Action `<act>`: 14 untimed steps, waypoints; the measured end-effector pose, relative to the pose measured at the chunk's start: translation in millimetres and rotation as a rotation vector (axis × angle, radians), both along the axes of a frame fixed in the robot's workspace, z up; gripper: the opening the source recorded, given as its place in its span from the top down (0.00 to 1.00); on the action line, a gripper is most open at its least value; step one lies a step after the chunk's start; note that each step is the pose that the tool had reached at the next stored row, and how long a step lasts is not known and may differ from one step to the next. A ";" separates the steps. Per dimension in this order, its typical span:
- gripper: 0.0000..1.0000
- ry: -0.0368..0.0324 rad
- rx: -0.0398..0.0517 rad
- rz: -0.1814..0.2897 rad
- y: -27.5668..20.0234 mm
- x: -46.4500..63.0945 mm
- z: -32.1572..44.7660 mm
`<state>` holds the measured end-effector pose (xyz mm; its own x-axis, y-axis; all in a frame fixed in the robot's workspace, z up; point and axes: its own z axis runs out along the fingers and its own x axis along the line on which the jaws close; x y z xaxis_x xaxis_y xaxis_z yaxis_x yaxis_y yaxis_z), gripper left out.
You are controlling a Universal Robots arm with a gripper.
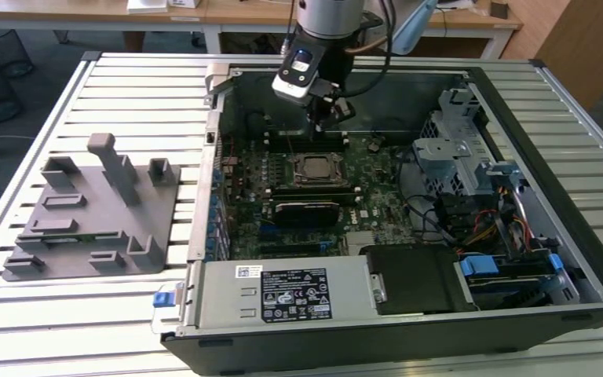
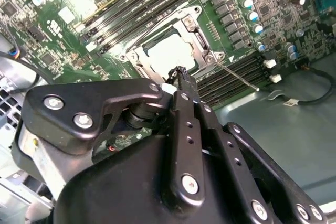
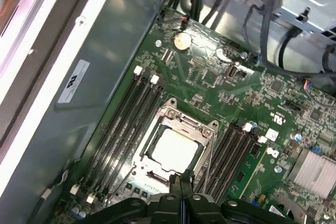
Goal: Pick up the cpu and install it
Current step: 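Install the first cpu locking lever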
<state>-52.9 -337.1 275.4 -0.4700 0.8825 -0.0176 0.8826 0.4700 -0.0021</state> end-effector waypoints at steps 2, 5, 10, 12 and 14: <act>0.89 0.0000 0.0000 0.034 0.0 0.0 -0.1; 0.89 0.0000 0.0000 0.090 0.0 0.0 -0.4; 0.89 -0.0001 0.0001 0.180 0.0 0.0 -1.1; 0.89 0.0000 0.0000 0.217 0.0 0.0 -1.5; 0.89 0.0001 -0.0001 0.253 0.0 0.0 -1.7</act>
